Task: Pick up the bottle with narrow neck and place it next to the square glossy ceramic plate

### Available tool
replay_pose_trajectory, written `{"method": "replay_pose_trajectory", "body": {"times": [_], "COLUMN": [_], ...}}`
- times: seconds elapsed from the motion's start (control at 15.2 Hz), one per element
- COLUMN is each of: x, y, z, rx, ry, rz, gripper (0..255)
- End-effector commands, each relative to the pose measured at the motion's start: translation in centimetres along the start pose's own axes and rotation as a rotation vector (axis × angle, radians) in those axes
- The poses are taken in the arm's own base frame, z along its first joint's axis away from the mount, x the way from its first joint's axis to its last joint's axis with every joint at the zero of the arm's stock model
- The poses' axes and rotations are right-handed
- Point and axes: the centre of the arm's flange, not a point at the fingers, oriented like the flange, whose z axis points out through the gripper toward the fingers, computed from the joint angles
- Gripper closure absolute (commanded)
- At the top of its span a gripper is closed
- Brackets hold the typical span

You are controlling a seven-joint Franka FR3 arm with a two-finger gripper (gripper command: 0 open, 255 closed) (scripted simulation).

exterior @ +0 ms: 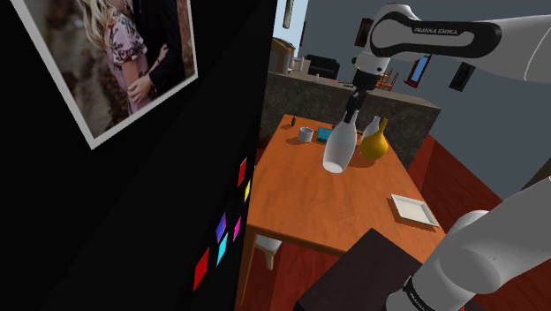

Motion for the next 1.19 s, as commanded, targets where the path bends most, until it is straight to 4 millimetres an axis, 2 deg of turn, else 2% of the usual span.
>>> {"method": "replay_pose_trajectory", "body": {"times": [0.0, 0.99, 1.12], "x": [0.1, 0.5, -1.2], "y": [0.0, 0.0, 2.1], "z": [-1.0, -8.6, -8.7], "rx": [0.000, 0.000, 0.000], "ry": [0.000, 0.000, 0.000], "rz": [0.000, 0.000, 0.000], "gripper": [255, 255, 255]}}
